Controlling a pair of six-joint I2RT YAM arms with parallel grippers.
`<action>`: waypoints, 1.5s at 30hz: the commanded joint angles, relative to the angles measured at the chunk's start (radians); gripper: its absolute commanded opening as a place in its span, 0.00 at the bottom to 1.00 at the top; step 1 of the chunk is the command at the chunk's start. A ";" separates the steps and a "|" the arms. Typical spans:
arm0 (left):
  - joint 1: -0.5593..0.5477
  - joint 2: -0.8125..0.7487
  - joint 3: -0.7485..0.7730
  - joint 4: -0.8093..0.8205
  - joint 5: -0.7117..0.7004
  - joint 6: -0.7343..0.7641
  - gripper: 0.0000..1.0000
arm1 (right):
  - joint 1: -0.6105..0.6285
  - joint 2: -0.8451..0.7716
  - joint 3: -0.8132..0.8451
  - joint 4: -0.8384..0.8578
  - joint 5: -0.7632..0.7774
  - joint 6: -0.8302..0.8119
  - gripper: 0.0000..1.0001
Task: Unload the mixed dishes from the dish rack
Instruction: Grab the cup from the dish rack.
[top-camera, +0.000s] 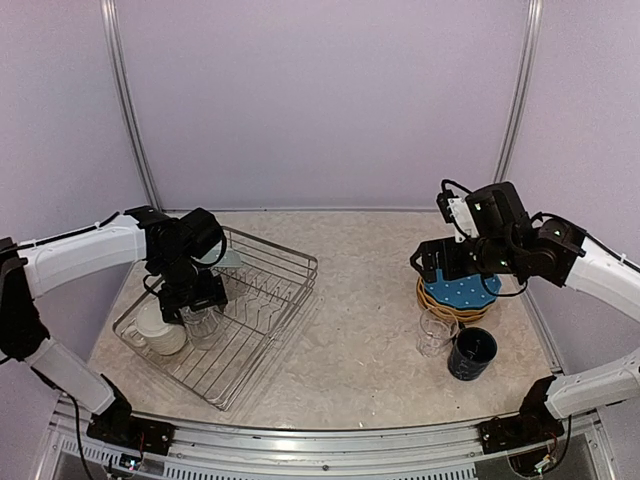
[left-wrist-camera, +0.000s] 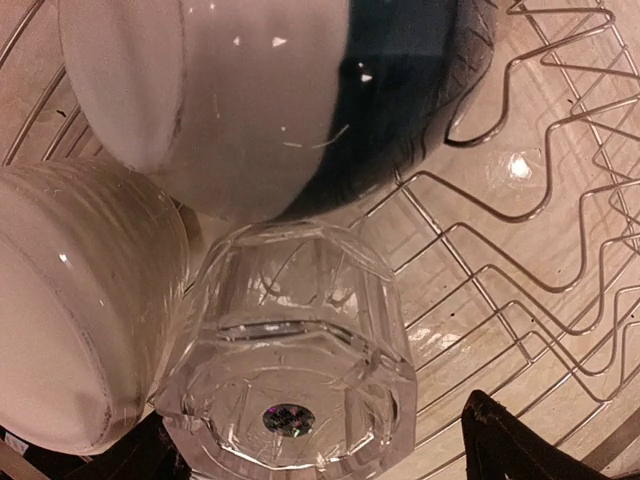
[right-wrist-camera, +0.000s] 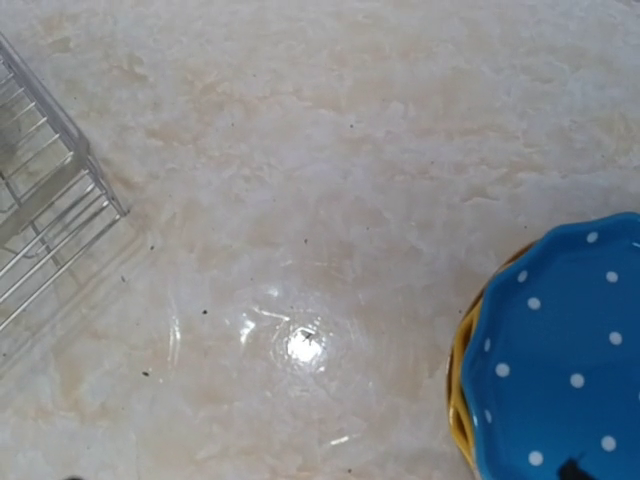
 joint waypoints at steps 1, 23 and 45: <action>0.032 0.043 0.013 0.014 -0.017 0.067 0.88 | 0.004 -0.020 -0.028 0.018 0.015 0.023 1.00; 0.013 0.065 0.013 0.028 -0.023 0.134 0.57 | 0.004 0.015 0.003 0.059 0.002 0.045 1.00; -0.014 -0.293 0.092 0.273 0.262 0.206 0.40 | 0.002 -0.004 -0.160 0.483 -0.332 0.177 1.00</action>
